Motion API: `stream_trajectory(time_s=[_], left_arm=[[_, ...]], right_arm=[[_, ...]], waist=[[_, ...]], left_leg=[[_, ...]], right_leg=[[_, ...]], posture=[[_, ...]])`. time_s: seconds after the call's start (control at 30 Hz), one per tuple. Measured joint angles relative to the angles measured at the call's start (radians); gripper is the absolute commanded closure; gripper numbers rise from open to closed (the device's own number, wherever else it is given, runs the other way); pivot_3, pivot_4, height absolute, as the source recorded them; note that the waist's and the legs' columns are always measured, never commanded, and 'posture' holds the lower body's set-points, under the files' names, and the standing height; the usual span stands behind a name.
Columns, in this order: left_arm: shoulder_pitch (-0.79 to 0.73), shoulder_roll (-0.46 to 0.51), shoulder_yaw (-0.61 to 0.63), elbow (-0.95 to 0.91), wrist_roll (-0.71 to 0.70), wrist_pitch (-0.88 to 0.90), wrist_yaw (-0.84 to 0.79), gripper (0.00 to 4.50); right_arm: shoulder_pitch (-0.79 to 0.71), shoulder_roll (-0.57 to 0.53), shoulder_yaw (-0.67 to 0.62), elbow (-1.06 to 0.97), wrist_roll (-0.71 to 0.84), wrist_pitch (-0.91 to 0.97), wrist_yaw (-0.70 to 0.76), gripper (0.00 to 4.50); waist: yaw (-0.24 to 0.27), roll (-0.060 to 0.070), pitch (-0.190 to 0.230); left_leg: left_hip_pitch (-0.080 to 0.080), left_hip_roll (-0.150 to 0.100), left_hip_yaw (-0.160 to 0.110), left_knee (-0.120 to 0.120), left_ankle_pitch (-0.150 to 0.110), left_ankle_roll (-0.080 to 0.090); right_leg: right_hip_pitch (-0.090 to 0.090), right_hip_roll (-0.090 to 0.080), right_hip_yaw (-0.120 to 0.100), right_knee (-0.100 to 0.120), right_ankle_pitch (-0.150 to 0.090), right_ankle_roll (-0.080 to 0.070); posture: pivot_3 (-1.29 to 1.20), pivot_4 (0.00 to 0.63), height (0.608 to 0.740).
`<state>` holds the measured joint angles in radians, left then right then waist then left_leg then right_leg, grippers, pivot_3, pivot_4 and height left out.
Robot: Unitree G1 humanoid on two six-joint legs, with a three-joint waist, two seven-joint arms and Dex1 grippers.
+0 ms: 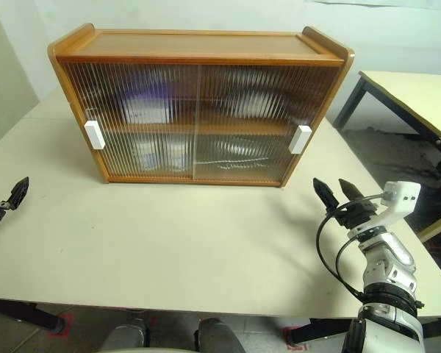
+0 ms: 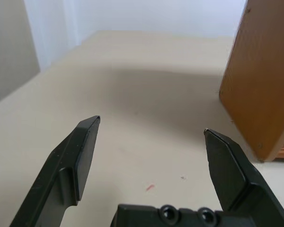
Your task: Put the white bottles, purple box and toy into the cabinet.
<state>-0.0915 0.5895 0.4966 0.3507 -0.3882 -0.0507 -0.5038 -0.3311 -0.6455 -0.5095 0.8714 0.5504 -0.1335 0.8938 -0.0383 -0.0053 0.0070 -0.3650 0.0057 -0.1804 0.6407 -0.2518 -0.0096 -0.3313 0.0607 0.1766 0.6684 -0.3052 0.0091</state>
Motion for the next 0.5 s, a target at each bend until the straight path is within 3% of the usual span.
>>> stream_trajectory(time_s=[0.5], left_arm=[[-0.043,0.002,-0.002,0.054,0.005,-0.008,-0.017,0.0]], right_arm=[[-0.018,-0.001,-0.032,0.092,-0.014,-0.077,-0.019,0.02]], waist=[[-0.005,0.0,0.0]], left_leg=[[0.002,0.0,-0.001,0.001,0.0,0.001]], right_leg=[[0.003,0.001,0.001,0.0,0.002,0.002]], posture=[[-0.05,0.0,0.74]])
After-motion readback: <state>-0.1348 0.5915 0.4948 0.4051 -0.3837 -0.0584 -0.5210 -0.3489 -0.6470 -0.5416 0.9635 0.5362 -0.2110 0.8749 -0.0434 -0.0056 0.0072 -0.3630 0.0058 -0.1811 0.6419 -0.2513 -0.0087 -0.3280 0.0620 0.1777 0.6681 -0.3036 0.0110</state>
